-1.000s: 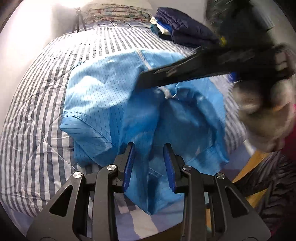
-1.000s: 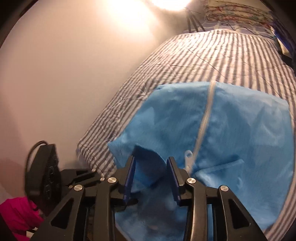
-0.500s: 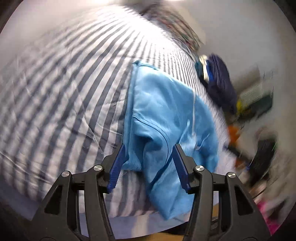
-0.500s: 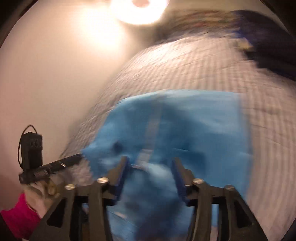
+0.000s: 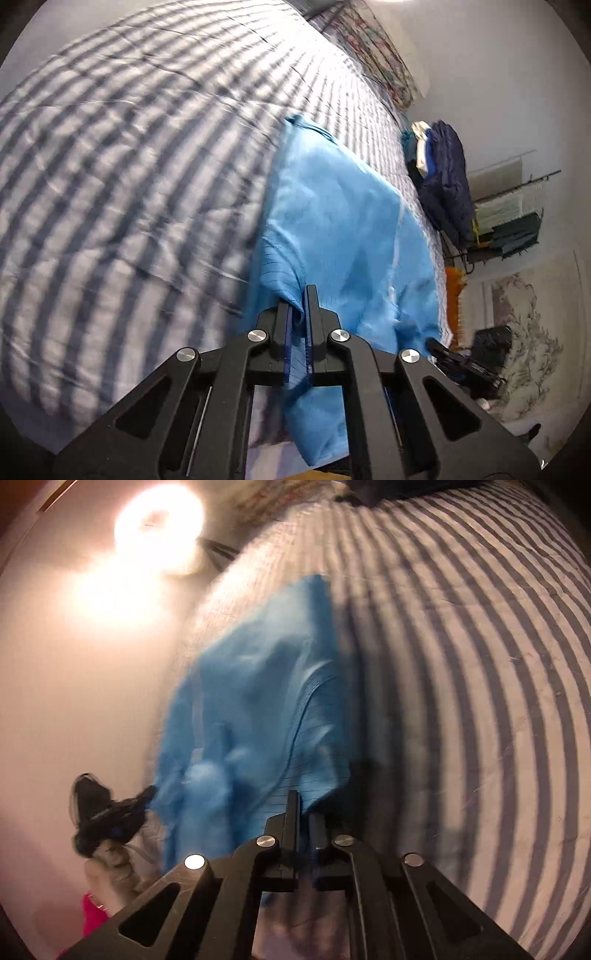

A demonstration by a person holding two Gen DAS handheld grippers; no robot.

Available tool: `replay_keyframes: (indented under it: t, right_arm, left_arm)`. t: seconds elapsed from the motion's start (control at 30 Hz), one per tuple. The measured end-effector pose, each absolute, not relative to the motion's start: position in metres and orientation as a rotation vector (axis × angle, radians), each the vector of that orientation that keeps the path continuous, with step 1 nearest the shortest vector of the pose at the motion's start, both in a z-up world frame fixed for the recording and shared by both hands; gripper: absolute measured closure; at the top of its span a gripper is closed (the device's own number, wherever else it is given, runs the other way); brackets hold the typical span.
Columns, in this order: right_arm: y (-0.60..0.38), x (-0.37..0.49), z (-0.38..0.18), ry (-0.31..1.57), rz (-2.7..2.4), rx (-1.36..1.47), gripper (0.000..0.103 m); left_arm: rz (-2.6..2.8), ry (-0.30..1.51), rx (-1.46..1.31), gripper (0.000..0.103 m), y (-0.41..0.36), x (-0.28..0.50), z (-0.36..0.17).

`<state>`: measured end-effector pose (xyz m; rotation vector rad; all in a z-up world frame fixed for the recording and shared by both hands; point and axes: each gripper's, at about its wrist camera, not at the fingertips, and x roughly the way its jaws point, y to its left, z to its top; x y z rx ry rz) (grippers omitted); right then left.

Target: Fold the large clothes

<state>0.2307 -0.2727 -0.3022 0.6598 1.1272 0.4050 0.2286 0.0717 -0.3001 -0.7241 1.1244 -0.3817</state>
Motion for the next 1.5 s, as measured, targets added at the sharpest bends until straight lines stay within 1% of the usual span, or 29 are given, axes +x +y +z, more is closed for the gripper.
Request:
replay_keyframes:
  t: [0.1, 0.13, 0.23, 0.27, 0.3, 0.33, 0.37, 0.43, 0.47, 0.5, 0.57, 0.63, 0.73, 0.87, 0.93, 0.97, 1.0, 1.07, 1.1, 1.17, 1.2, 1.23, 1.27, 1.33, 1.37, 1.4, 1.43, 1.47, 1.5]
  right_arm:
    - [-0.272, 0.228, -0.307, 1.147, 0.385, 0.639, 0.103]
    - [-0.271, 0.234, -0.322, 1.207, 0.329, 0.575, 0.103]
    - [-0.265, 0.237, -0.317, 1.217, 0.307, 0.463, 0.101]
    - [-0.264, 0.236, -0.311, 1.217, 0.303, 0.426, 0.094]
    - [-0.263, 0.235, -0.299, 1.206, 0.279, 0.358, 0.081]
    - [-0.263, 0.234, -0.291, 1.185, 0.266, 0.328, 0.073]
    - [-0.266, 0.233, -0.278, 1.151, 0.259, 0.300, 0.068]
    - [-0.267, 0.233, -0.265, 1.110, 0.263, 0.275, 0.068]
    - [-0.266, 0.238, -0.240, 0.995, 0.285, 0.230, 0.068]
    - [-0.266, 0.238, -0.240, 0.995, 0.285, 0.230, 0.068]
    - [-0.256, 0.255, -0.222, 0.882, 0.301, 0.180, 0.068]
    - [-0.252, 0.262, -0.220, 0.876, 0.312, 0.165, 0.068]
    - [-0.214, 0.298, -0.223, 0.957, 0.371, 0.094, 0.068]
    - [-0.193, 0.287, -0.241, 1.021, 0.359, -0.003, 0.068]
    - [-0.198, 0.278, -0.247, 1.042, 0.321, -0.022, 0.060]
    - [-0.202, 0.274, -0.247, 1.042, 0.292, -0.023, 0.053]
    - [-0.202, 0.274, -0.247, 1.042, 0.292, -0.023, 0.043]
    - [-0.231, 0.254, -0.253, 1.055, 0.181, 0.046, 0.031]
    - [-0.241, 0.250, -0.256, 1.067, 0.170, 0.088, 0.031]
    - [-0.259, 0.239, -0.265, 1.109, 0.179, 0.201, 0.031]
    - [-0.268, 0.233, -0.272, 1.135, 0.197, 0.278, 0.031]
    - [-0.272, 0.230, -0.276, 1.151, 0.217, 0.323, 0.031]
    - [-0.274, 0.228, -0.282, 1.165, 0.246, 0.369, 0.032]
    - [-0.274, 0.228, -0.287, 1.176, 0.273, 0.396, 0.041]
    - [-0.273, 0.230, -0.291, 1.189, 0.299, 0.414, 0.060]
    - [-0.270, 0.233, -0.297, 1.213, 0.331, 0.420, 0.080]
    - [-0.268, 0.237, -0.301, 1.232, 0.347, 0.419, 0.087]
    - [-0.267, 0.239, -0.303, 1.241, 0.354, 0.422, 0.096]
    - [-0.270, 0.240, -0.303, 1.237, 0.370, 0.457, 0.101]
  left_arm:
    - [-0.353, 1.172, -0.654, 0.100, 0.064, 0.231, -0.316]
    - [-0.345, 1.176, -0.582, 0.098, 0.057, 0.231, -0.317]
    - [-0.325, 1.145, -0.470, 0.097, 0.045, 0.227, -0.303]
    - [-0.315, 1.135, -0.450, 0.095, 0.047, 0.226, -0.293]
    - [-0.305, 1.121, -0.443, 0.090, 0.047, 0.227, -0.286]
    - [-0.300, 1.095, -0.435, 0.089, 0.050, 0.226, -0.276]
    - [-0.301, 1.057, -0.412, 0.089, 0.050, 0.224, -0.261]
    - [-0.318, 1.007, -0.364, 0.089, 0.046, 0.229, -0.244]
    - [-0.340, 0.979, -0.326, 0.089, 0.039, 0.235, -0.235]
    - [-0.357, 0.973, -0.309, 0.089, 0.035, 0.241, -0.231]
    - [-0.383, 1.003, -0.292, 0.089, 0.021, 0.260, -0.227]
    - [-0.411, 1.028, -0.288, 0.089, 0.014, 0.274, -0.224]
    - [-0.404, 1.071, -0.283, 0.088, 0.016, 0.276, -0.227]
    - [-0.407, 1.177, -0.372, 0.087, 0.045, 0.257, -0.264]
    - [-0.399, 1.205, -0.426, 0.087, 0.054, 0.249, -0.278]
    - [-0.395, 1.223, -0.445, 0.087, 0.058, 0.245, -0.287]
    - [-0.394, 1.243, -0.453, 0.087, 0.060, 0.242, -0.294]
    - [-0.401, 1.235, -0.509, 0.087, 0.068, 0.237, -0.295]
    - [-0.406, 1.207, -0.548, 0.087, 0.075, 0.236, -0.288]
    - [-0.405, 1.124, -0.627, 0.070, 0.089, 0.234, -0.271]
    - [-0.399, 1.094, -0.654, 0.044, 0.094, 0.234, -0.265]
    - [-0.388, 1.067, -0.674, 0.034, 0.097, 0.238, -0.261]
    - [-0.370, 1.056, -0.679, 0.034, 0.098, 0.245, -0.258]
    - [-0.397, 1.077, -0.678, 0.034, 0.091, 0.258, -0.260]
    - [-0.426, 1.107, -0.654, 0.038, 0.082, 0.267, -0.266]
    - [-0.427, 1.138, -0.620, 0.060, 0.076, 0.273, -0.273]
    - [-0.419, 1.181, -0.592, 0.101, 0.069, 0.278, -0.281]
    - [-0.422, 1.239, -0.615, 0.101, 0.066, 0.280, -0.295]
    - [-0.422, 1.254, -0.662, 0.101, 0.068, 0.278, -0.301]
